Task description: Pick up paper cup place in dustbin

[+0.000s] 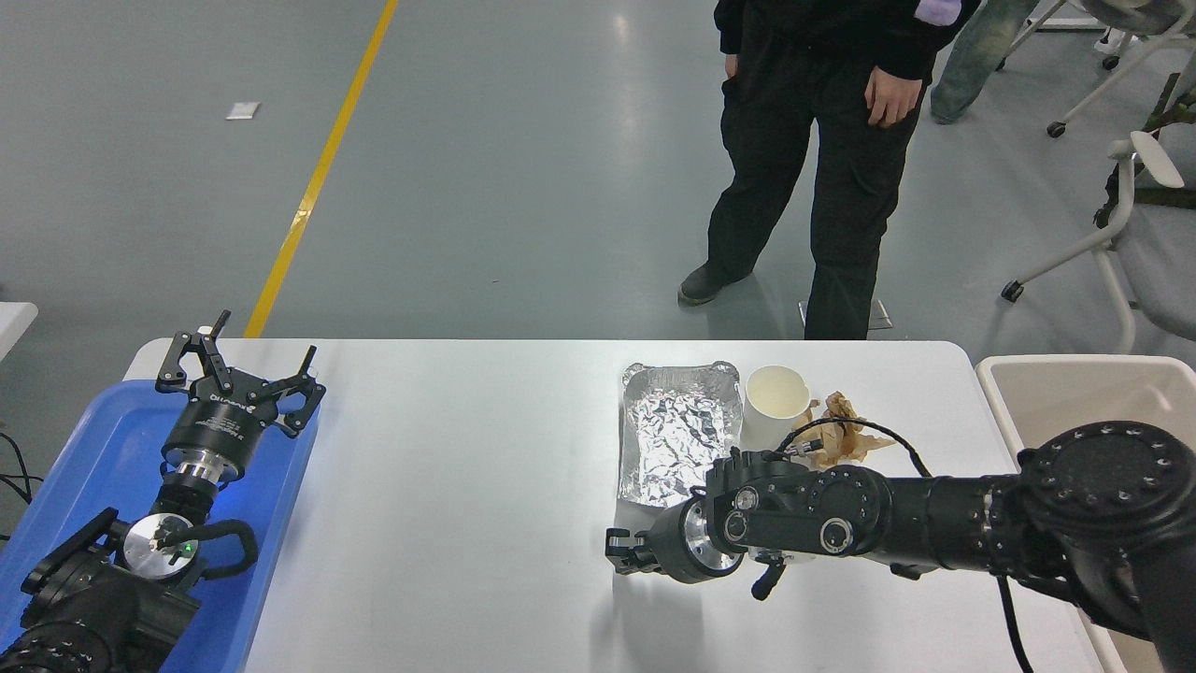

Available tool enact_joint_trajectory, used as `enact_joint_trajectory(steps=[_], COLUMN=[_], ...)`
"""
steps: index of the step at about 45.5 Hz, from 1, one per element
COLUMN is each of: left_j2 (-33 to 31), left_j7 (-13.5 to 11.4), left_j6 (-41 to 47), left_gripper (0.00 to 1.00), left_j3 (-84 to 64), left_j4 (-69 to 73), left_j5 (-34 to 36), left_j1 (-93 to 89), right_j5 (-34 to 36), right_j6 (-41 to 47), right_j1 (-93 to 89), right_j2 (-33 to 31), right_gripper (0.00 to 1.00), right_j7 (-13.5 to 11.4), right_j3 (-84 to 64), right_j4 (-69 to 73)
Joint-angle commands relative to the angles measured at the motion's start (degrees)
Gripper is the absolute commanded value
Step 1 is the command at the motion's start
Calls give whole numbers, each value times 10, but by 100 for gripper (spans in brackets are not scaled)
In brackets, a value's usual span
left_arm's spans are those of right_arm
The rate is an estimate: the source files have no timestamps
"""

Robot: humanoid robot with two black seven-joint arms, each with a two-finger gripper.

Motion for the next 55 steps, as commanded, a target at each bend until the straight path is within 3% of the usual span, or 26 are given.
enact_joint_trajectory(steps=[1, 55], left_j2=[0, 0], left_j7=[-1, 0], left_j6=[0, 0], left_gripper=[99, 99], left_j3=[-2, -2], left_j4=[0, 0], left_j5=[1, 0], left_j1=[1, 1], right_j5=[0, 2], right_j6=[0, 7], right_j1=[1, 19], right_j2=[0, 0], right_gripper=[0, 0], right_j7=[-1, -7], right_j3=[0, 0], right_j4=[0, 34])
